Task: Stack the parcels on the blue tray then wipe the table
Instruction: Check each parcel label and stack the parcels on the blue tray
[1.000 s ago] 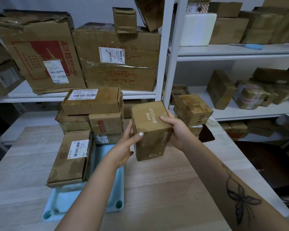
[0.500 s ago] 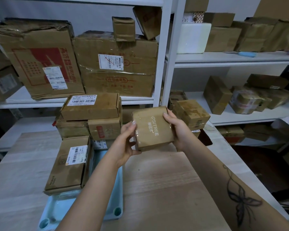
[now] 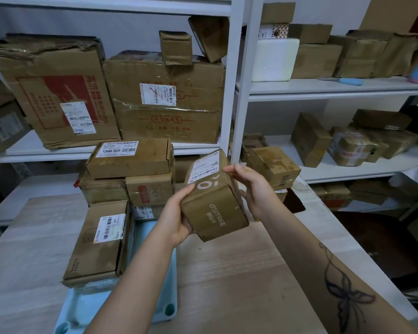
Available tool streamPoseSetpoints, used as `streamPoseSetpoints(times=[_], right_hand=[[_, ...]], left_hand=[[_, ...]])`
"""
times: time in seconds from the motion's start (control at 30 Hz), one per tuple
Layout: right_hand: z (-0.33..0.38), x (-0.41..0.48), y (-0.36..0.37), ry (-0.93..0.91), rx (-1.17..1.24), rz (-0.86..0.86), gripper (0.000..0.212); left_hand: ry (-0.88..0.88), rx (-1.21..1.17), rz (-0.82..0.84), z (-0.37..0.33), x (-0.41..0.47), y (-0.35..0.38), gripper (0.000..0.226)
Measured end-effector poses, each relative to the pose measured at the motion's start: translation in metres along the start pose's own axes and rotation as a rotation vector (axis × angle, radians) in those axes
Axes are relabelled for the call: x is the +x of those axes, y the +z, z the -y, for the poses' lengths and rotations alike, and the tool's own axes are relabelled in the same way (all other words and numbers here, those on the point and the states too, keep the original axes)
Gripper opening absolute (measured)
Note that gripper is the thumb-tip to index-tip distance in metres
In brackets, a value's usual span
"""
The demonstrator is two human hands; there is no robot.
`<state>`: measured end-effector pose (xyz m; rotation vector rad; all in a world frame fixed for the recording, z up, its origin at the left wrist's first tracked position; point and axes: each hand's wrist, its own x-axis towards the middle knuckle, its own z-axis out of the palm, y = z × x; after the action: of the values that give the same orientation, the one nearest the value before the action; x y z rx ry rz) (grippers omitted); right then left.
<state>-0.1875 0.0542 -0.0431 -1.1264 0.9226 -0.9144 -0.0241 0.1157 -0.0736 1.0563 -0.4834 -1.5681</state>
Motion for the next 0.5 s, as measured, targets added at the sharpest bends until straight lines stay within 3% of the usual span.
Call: streamPoseSetpoints(times=[0.27,0.4,0.5], right_hand=[[-0.006,0.009,-0.002,-0.011,0.135,-0.125,0.017],[-0.017,0.020,-0.008,0.171,0.124,-0.299,0.066],[-0.025,0.021,-0.016,0.399,0.135,-0.131,0.094]], left_hand=[[0.048,-0.059,0.027,0.009,0.000,-0.006,0.020],[0.038,-0.241,0.056,0.017,0.001,-0.016,0.031],[0.015,-0.374,0.076,0.024,0.003,-0.023,0.034]])
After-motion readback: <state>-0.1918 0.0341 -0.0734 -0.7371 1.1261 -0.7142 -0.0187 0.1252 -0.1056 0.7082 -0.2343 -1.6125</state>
